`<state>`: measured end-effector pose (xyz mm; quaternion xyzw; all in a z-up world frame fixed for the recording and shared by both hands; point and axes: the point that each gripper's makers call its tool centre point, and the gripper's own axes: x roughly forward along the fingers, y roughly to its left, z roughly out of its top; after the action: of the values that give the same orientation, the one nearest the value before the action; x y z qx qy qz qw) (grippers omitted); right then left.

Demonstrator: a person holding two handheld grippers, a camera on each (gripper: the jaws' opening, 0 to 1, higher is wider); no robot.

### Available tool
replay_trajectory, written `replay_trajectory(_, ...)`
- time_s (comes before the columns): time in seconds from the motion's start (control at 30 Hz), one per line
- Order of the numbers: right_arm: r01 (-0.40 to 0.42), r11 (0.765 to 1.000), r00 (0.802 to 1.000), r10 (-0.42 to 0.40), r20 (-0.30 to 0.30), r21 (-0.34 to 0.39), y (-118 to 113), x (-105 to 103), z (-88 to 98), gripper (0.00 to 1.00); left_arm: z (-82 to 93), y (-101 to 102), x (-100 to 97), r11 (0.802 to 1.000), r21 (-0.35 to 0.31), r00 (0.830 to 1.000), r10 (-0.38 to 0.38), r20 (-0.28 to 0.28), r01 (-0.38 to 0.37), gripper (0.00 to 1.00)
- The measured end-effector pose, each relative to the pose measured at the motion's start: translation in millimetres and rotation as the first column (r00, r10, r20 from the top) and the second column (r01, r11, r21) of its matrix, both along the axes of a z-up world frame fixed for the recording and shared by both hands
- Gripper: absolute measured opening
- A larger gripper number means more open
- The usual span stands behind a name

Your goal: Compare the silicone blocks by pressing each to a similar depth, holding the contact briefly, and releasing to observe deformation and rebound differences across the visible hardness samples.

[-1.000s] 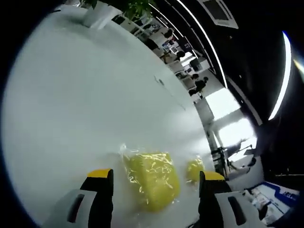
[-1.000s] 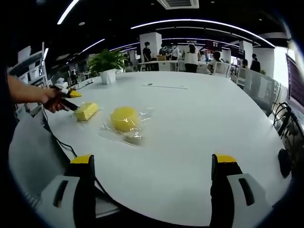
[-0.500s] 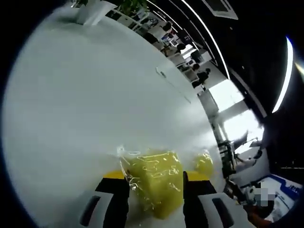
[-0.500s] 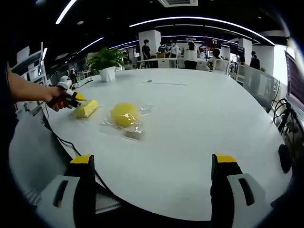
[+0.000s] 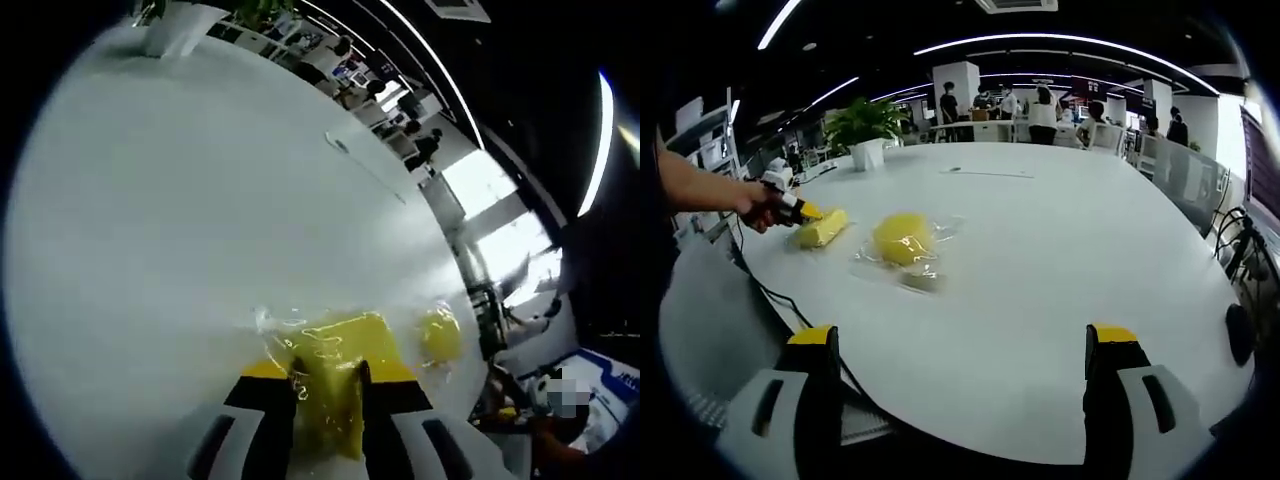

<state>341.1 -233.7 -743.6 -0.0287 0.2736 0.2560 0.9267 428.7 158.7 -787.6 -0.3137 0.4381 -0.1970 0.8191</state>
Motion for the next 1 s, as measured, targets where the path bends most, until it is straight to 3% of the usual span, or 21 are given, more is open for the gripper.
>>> replay_trajectory(0.07,-0.002,1.0,1.0,0.002,0.0,-0.003,-0.2,0.3,0.6,0.96,-2.5,2.6,-1.1,0.999,-0.025,0.999,0.021,-0.035,-0.022,0.16)
replay_trajectory(0.27,-0.006,1.0,1.0,0.006,0.001,-0.007,-0.2,1.1,2.1,0.96,-0.5,-0.7,-2.2,1.0,-0.009,0.999,-0.021,-0.037,0.021,0.03)
replay_trajectory(0.57,-0.008,1.0,1.0,0.008,0.0,-0.01,-1.7,1.3,1.9,0.96,2.7,-3.2,-3.7,1.0,-0.01,1.0,-0.017,-0.007,0.017,0.0)
replay_trajectory(0.7,-0.01,1.0,1.0,0.01,0.004,-0.018,-0.5,1.8,2.2,0.96,2.6,0.4,-1.3,0.999,-0.038,1.0,0.027,-0.008,-0.027,0.0)
replay_trajectory(0.83,-0.009,1.0,1.0,0.009,0.004,-0.016,0.6,3.0,2.5,0.96,4.4,0.8,-0.5,0.998,-0.05,1.0,0.028,0.013,-0.027,0.0)
replay_trajectory(1.0,-0.008,1.0,1.0,0.008,0.007,-0.011,2.5,4.5,4.6,0.96,16.0,-5.0,0.8,0.998,-0.054,0.995,-0.01,0.097,0.016,0.0)
